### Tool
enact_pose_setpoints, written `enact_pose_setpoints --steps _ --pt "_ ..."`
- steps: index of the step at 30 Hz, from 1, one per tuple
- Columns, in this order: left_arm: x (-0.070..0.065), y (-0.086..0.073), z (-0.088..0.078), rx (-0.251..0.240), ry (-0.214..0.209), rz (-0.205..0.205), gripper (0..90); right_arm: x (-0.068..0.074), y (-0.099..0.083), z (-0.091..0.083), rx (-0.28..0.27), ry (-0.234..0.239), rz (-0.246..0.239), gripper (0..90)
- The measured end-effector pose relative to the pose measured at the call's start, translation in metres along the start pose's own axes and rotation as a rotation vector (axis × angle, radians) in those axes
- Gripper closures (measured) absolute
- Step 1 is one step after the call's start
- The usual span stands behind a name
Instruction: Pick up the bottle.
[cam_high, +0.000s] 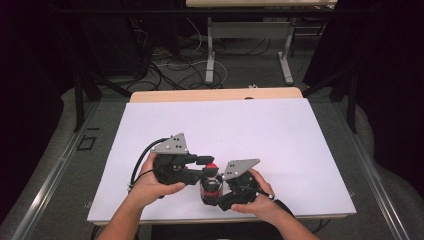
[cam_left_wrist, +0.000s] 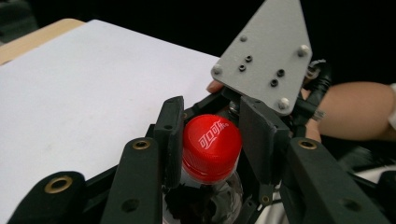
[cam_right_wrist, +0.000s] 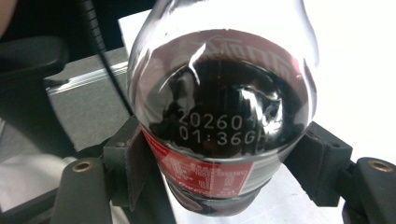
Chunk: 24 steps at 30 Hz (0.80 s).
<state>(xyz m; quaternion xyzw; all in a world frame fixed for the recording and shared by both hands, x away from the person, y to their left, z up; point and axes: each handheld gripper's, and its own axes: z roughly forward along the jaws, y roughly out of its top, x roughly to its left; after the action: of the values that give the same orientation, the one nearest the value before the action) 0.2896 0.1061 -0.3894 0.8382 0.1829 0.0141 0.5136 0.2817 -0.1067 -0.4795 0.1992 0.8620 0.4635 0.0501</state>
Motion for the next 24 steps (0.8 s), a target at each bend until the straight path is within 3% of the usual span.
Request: enact_pose_setpoints --steps 1,2,3,4,7,14,16,19,24 --pt "-0.005 0.002 0.003 -0.003 0.065 -0.024 62.0 0.000 0.000 0.000 0.001 -0.013 0.005 28.9" --pt "-0.005 0.002 0.003 -0.003 0.065 -0.024 62.0 -0.001 0.000 -0.001 0.009 -0.025 0.014 28.9" --pt "-0.012 0.003 0.007 -0.015 0.133 -0.043 62.0 -0.001 0.000 0.000 -0.001 -0.050 0.018 28.8" --pt "-0.012 0.003 0.007 -0.015 0.133 -0.043 62.0 -0.001 0.000 -0.001 -0.005 -0.078 0.015 28.8" --pt "-0.020 0.007 0.013 -0.021 0.228 -0.070 62.0 -0.003 0.000 -0.002 -0.001 -0.118 0.033 28.8" --pt "-0.035 0.011 0.028 -0.047 0.390 -0.164 61.9 -0.004 -0.001 -0.004 -0.009 -0.196 0.068 28.9" --pt "-0.038 0.011 0.031 -0.062 0.438 -0.210 62.0 -0.005 -0.002 -0.004 -0.003 -0.215 0.071 28.9" --pt "-0.040 0.012 0.034 -0.070 0.467 -0.237 62.0 -0.004 -0.002 -0.003 -0.006 -0.227 0.076 28.8" --pt "-0.039 0.013 0.033 -0.059 0.439 -0.227 61.5 -0.006 -0.002 -0.005 0.009 -0.204 0.074 28.8"
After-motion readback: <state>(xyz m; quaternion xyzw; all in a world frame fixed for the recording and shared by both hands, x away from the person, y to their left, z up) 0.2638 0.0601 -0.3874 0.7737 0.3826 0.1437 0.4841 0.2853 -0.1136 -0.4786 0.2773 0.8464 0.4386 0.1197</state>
